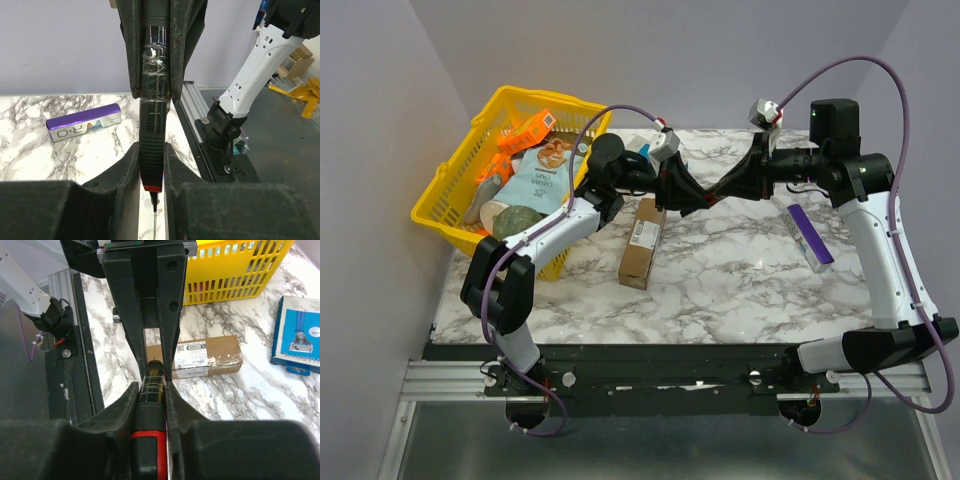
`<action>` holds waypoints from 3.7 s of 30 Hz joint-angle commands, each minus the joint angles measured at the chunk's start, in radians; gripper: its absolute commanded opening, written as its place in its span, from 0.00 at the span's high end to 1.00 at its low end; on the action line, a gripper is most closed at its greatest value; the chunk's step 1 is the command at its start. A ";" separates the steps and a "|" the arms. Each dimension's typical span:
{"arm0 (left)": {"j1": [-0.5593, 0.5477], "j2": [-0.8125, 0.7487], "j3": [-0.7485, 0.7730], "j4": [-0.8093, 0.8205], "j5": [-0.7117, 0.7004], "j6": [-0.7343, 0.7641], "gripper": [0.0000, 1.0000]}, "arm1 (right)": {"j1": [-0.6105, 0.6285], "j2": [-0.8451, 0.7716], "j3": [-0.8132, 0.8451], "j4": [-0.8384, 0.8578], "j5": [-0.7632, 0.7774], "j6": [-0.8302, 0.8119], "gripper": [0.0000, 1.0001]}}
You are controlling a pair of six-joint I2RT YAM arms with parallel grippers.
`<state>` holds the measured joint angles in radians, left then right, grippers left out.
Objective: Unpack the express box
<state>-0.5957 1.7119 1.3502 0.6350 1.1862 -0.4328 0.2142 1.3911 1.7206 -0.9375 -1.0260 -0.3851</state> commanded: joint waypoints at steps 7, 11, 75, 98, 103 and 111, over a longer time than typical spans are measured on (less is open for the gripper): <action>0.005 -0.005 0.013 0.031 -0.074 0.015 0.94 | 0.016 0.011 0.044 -0.057 0.094 0.055 1.00; 0.043 -0.058 0.036 -0.180 -0.181 0.119 0.68 | 0.013 -0.079 -0.036 0.194 0.587 0.244 0.99; 0.000 -0.082 0.085 -1.173 -1.189 0.392 0.45 | 0.014 -0.136 -0.305 0.327 0.774 0.213 1.00; 0.024 0.140 0.044 -1.166 -1.068 0.417 0.30 | 0.004 -0.259 -0.541 0.526 0.711 0.246 0.99; -0.030 0.143 0.013 -1.063 -0.985 0.471 0.30 | 0.001 -0.276 -0.572 0.511 0.739 0.224 1.00; -0.099 0.170 0.067 -1.009 -0.929 0.460 0.31 | -0.016 -0.259 -0.556 0.477 0.781 0.207 0.99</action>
<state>-0.6792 1.8557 1.3964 -0.3744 0.1535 0.0418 0.2092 1.1316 1.1500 -0.4618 -0.2829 -0.1593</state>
